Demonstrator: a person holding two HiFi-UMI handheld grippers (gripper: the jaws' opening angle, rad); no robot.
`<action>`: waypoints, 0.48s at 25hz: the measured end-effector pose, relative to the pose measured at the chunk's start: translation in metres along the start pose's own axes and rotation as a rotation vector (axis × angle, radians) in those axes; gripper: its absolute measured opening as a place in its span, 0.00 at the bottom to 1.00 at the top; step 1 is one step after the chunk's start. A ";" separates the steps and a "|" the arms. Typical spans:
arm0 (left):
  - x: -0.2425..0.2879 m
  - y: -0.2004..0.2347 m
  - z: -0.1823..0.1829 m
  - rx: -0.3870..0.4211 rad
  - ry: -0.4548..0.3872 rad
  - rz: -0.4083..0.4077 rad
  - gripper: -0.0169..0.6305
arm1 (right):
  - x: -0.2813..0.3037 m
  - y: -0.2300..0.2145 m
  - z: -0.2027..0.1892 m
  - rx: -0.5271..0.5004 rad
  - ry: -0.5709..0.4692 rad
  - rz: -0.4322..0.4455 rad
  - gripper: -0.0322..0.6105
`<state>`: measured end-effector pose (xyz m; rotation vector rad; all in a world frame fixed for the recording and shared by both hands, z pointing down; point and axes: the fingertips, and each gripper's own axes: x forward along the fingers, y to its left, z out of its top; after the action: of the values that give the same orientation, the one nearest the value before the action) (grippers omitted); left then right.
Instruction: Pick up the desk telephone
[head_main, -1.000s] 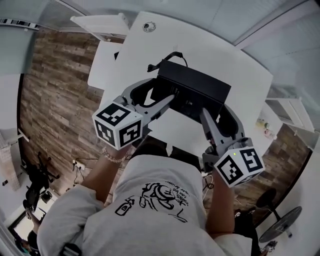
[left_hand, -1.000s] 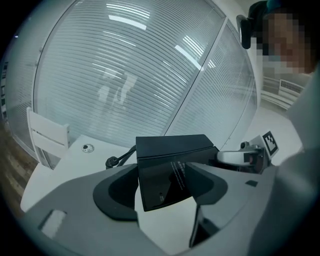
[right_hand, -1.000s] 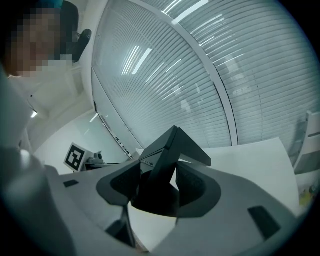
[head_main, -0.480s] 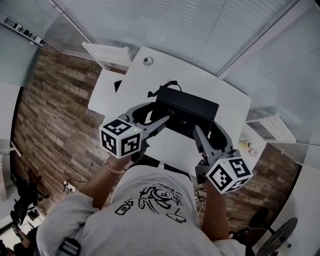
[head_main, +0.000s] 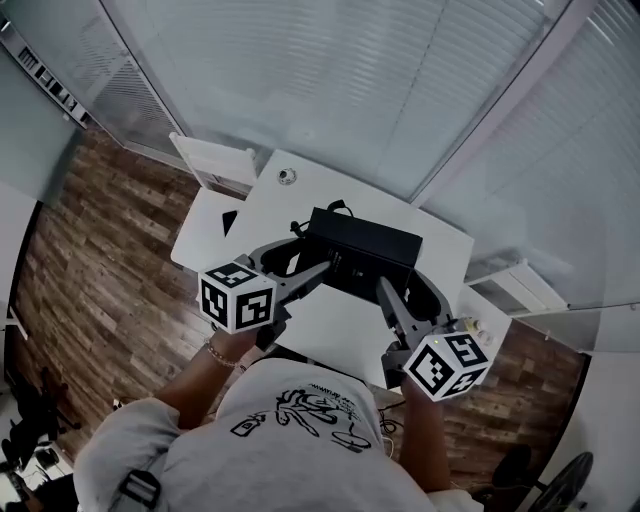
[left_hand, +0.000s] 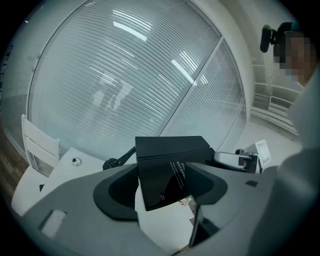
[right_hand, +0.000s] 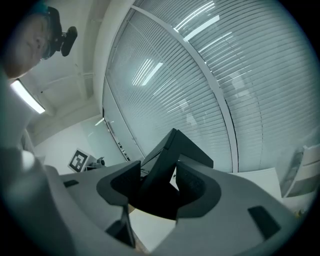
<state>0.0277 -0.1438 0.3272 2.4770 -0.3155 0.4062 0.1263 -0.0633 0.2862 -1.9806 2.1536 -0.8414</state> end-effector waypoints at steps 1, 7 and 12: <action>-0.002 -0.003 0.002 0.007 0.000 -0.002 0.46 | -0.002 0.001 0.002 0.002 -0.004 0.001 0.38; 0.001 -0.012 0.016 0.038 -0.005 0.002 0.46 | -0.007 -0.003 0.012 0.010 -0.027 0.005 0.38; -0.001 -0.017 0.016 0.044 -0.008 -0.004 0.46 | -0.012 0.001 0.014 0.004 -0.036 -0.002 0.37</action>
<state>0.0352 -0.1403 0.3054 2.5225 -0.3079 0.4057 0.1329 -0.0560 0.2706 -1.9802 2.1291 -0.8033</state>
